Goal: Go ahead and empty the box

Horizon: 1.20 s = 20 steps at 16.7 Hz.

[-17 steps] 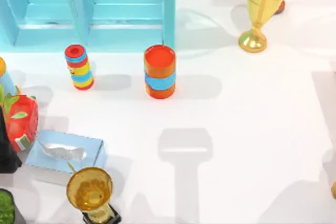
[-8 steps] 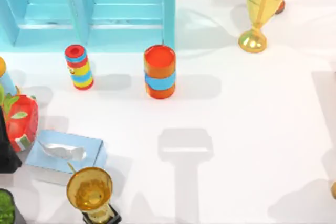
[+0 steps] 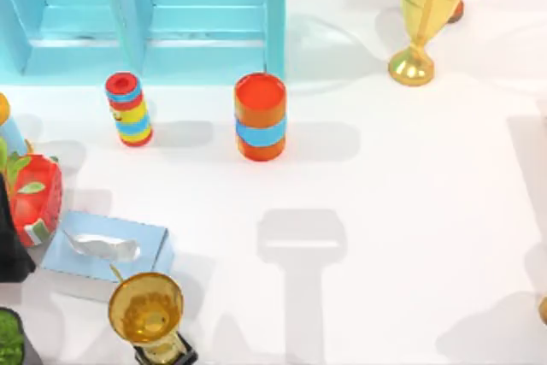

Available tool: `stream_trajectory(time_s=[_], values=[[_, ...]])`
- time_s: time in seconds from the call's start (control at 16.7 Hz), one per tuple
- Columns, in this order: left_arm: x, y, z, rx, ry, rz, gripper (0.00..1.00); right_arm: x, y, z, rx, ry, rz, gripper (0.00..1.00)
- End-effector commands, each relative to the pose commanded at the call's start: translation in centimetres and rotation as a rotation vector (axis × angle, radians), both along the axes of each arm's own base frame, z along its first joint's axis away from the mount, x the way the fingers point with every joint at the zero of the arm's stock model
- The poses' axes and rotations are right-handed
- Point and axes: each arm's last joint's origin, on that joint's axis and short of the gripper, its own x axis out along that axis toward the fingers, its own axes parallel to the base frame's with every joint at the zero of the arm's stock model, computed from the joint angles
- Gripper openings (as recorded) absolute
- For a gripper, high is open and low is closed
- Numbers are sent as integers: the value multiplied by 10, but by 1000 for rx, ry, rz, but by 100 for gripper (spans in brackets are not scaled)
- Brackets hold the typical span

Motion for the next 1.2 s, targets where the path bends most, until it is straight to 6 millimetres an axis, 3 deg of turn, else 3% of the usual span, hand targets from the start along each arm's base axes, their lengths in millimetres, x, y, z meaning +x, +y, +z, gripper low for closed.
stream_trajectory(time_s=[0.24, 0.3, 0.9, 1.2], values=[[0, 0, 0, 0, 0, 0, 100, 0, 0, 0, 0, 0, 0, 2], [0, 0, 0, 0, 0, 0, 100, 0, 0, 0, 0, 0, 0, 0], [0, 0, 0, 0, 0, 0, 100, 1, -1, 4, -2, -3, 0, 0], [0, 0, 0, 0, 0, 0, 100, 9, -5, 57, 2, 2, 7, 0]])
